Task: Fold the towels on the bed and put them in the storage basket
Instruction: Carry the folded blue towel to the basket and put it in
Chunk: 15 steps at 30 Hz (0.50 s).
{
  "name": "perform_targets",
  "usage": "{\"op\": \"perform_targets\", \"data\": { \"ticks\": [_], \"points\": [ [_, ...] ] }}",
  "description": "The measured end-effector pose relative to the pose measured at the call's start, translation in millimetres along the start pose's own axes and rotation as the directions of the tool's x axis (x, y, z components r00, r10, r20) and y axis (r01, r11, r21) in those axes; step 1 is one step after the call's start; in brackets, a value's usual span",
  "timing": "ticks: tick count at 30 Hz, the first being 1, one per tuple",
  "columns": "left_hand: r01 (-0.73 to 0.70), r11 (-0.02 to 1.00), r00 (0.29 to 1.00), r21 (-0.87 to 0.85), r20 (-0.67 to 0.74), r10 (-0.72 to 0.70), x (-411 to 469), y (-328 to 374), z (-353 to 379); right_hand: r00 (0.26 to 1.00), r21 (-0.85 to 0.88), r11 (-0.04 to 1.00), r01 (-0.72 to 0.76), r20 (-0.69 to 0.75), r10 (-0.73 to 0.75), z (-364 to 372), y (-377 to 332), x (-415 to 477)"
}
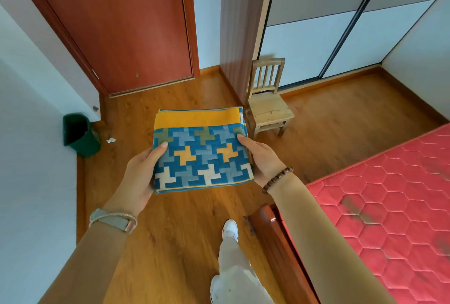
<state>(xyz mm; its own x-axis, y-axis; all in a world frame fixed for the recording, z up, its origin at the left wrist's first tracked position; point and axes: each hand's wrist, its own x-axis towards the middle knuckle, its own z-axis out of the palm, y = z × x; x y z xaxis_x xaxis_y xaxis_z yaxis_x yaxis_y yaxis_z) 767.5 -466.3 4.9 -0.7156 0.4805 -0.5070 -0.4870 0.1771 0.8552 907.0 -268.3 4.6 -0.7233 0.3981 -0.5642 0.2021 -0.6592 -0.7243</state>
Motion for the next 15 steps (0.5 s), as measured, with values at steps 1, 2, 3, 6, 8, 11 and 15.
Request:
{"op": "perform_targets", "data": {
  "ticks": [1, 2, 3, 6, 8, 11, 15],
  "points": [
    [0.002, 1.000, 1.000, 0.003, 0.006, -0.002, 9, 4, 3, 1.000, 0.012, 1.000, -0.002, -0.010, 0.003, -1, -4, 6],
    [0.001, 1.000, 1.000, 0.011, 0.013, -0.001, 17, 9, 6, 1.000, 0.027, 1.000, -0.002, -0.017, 0.002, -2, -9, 13],
    [-0.001, 1.000, 1.000, 0.021, 0.021, 0.000, 27, 15, 10, 1.000, 0.042, 0.999, 0.000, -0.019, 0.001, -4, -15, 20],
    [-0.012, 0.998, 0.999, 0.054, 0.049, 0.009, 58, 35, 25, 1.000, 0.079, 0.997, 0.010, -0.026, -0.008, -9, -38, 43],
    [-0.014, 0.998, 0.998, 0.066, 0.067, 0.009, 80, 52, 39, 0.999, 0.102, 0.995, 0.016, -0.048, -0.011, -15, -56, 60],
    [-0.025, 0.996, 0.997, 0.084, 0.077, 0.019, 113, 74, 65, 0.997, 0.148, 0.989, 0.028, -0.070, -0.018, -25, -80, 84],
    [-0.039, 0.993, 0.993, 0.113, 0.118, 0.026, 151, 98, 101, 0.994, 0.227, 0.974, 0.024, -0.109, 0.001, -40, -111, 108]
  ]
}}
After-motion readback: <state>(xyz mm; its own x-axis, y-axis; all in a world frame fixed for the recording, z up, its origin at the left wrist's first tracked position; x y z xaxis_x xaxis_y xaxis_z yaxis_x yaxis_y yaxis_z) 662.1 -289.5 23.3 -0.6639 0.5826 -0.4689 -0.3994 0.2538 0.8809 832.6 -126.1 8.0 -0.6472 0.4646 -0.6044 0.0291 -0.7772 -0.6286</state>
